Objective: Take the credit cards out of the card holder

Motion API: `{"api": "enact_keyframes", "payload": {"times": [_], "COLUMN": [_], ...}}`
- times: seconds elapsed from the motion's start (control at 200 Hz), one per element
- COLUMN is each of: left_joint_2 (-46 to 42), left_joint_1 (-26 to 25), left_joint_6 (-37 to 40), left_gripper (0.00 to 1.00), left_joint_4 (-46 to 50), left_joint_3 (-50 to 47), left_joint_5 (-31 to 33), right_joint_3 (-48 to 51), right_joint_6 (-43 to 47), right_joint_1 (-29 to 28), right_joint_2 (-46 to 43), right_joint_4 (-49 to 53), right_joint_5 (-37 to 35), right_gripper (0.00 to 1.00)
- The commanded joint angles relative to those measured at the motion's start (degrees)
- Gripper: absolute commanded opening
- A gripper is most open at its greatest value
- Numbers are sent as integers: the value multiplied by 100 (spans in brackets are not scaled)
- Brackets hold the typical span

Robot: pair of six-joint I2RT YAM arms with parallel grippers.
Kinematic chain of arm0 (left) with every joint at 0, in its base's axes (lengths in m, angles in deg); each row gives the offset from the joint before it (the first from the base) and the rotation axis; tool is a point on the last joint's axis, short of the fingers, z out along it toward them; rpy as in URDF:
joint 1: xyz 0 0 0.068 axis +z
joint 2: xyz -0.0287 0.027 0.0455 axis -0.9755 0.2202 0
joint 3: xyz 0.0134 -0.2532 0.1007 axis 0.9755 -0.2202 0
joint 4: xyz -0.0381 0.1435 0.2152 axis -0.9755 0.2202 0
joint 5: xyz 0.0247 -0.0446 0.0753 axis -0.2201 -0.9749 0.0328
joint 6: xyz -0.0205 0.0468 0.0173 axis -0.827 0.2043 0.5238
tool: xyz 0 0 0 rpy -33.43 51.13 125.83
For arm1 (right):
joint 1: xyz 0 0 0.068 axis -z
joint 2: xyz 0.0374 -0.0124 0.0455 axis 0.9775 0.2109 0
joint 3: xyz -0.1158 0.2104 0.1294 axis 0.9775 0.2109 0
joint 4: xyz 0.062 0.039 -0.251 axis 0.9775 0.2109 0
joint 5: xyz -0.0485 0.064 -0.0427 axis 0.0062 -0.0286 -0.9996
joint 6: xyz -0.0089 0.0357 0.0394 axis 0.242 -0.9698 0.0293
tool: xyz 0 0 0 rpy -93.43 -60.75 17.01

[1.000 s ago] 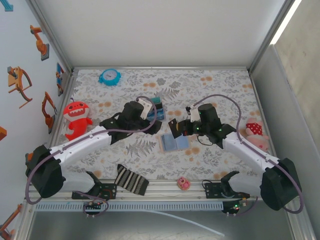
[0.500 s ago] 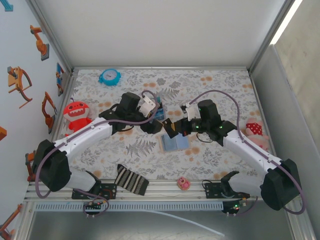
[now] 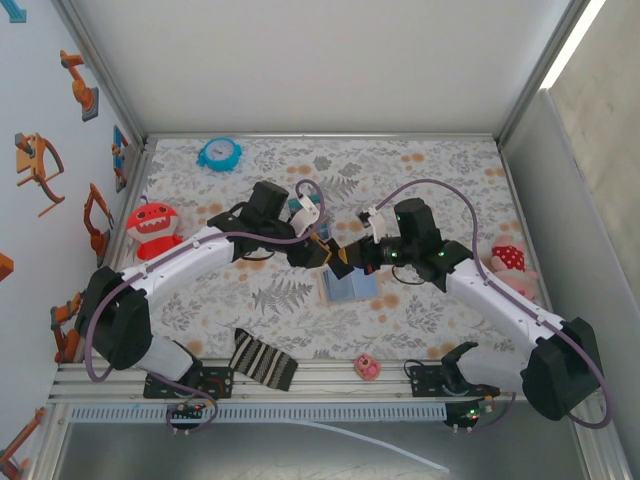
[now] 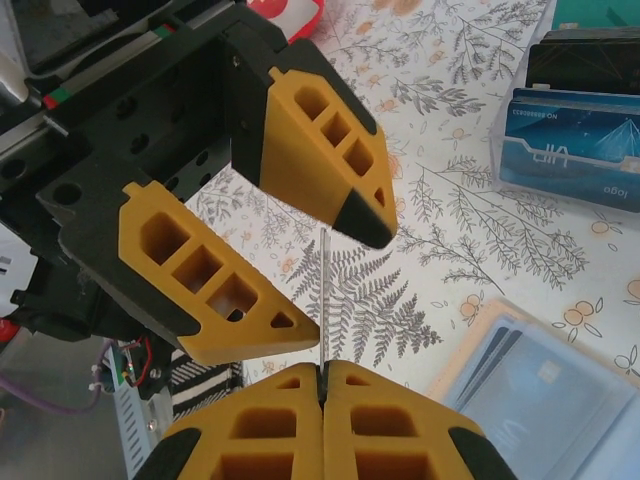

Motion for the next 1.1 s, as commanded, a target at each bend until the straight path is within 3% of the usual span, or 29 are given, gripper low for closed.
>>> {"api": "enact_keyframes", "payload": {"times": [0.0, 0.426, 0.511, 0.861, 0.972, 1.092], "left_joint_2": [82, -180, -251, -1019, -1504, -2157], "left_joint_1": [15, 15, 13, 188, 313, 407], "left_joint_6": [171, 172, 81, -552, -870, -1202], "left_gripper": [39, 0, 0, 0, 0, 0], "left_joint_4": [162, 43, -79, -856, -1259, -1701], "left_joint_3": [213, 47, -31, -653, -1071, -1556], "left_joint_5": [-423, -552, -554, -449, -292, 25], "right_joint_3": [-216, -186, -154, 222, 527, 1011], "right_joint_6": [113, 159, 124, -9, -292, -767], "right_joint_1": [-57, -64, -64, -55, -55, -40], "right_joint_2": [-93, -88, -121, -367, -502, -640], "right_joint_4": [-97, -306, -409, -1030, -1755, -2980], "right_joint_5": [256, 113, 69, -545, -719, -925], "right_gripper": [0, 0, 0, 38, 47, 64]}}
